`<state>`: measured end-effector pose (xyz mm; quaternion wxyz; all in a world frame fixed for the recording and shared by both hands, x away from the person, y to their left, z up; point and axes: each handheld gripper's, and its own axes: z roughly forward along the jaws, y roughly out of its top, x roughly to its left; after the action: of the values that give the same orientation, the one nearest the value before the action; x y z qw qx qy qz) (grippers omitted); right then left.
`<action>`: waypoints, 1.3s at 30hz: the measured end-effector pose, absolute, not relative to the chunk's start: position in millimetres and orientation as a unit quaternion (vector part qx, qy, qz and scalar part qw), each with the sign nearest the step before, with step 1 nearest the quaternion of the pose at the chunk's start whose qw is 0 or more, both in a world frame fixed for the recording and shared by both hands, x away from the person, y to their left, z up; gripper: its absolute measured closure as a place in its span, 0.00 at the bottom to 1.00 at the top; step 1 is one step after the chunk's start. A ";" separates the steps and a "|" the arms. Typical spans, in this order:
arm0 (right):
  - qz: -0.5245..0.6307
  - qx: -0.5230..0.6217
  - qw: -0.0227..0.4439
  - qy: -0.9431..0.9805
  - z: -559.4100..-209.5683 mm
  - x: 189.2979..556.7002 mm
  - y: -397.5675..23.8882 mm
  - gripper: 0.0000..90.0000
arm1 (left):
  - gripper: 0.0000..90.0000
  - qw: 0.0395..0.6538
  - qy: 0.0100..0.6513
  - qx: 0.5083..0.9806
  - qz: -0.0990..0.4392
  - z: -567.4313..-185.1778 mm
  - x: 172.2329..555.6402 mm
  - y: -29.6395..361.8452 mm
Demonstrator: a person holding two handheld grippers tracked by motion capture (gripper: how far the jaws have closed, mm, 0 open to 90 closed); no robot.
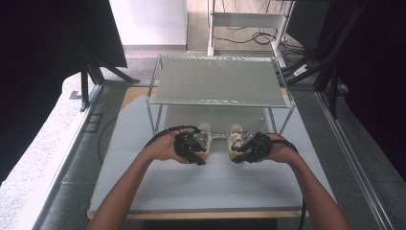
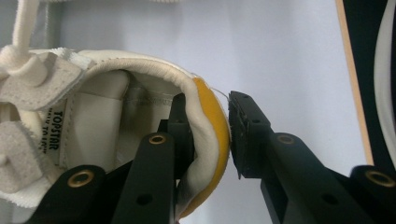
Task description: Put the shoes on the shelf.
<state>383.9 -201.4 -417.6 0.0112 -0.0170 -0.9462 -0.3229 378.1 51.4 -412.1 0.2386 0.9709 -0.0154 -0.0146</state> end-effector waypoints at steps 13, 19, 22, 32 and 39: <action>-0.317 -0.009 0.005 -0.948 -416.1 402.2 -192.4 0.81 | 0.80 0.236 -0.007 0.972 -0.017 -419.7 402.0 49.9; -0.323 -0.010 0.006 -0.946 -413.5 408.9 -188.8 0.81 | 0.80 0.249 -0.004 0.968 -0.015 -418.0 410.0 49.3; -0.315 -0.008 0.004 -0.949 -414.9 416.0 -183.9 0.81 | 0.80 0.256 -0.004 0.966 -0.017 -421.3 416.2 43.8; -0.308 -0.005 -0.014 -0.951 -425.0 437.9 -174.2 0.81 | 0.80 0.254 0.001 0.967 -0.010 -431.0 438.3 30.8; -0.312 -0.009 -0.022 -0.950 -432.9 450.1 -171.0 0.81 | 0.79 0.251 0.026 0.967 -0.004 -436.8 451.2 33.9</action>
<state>450.1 -171.0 -432.9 -0.0218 -0.0094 -0.9499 -0.3117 451.2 33.9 -436.8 0.2515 0.9675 0.0264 -0.0039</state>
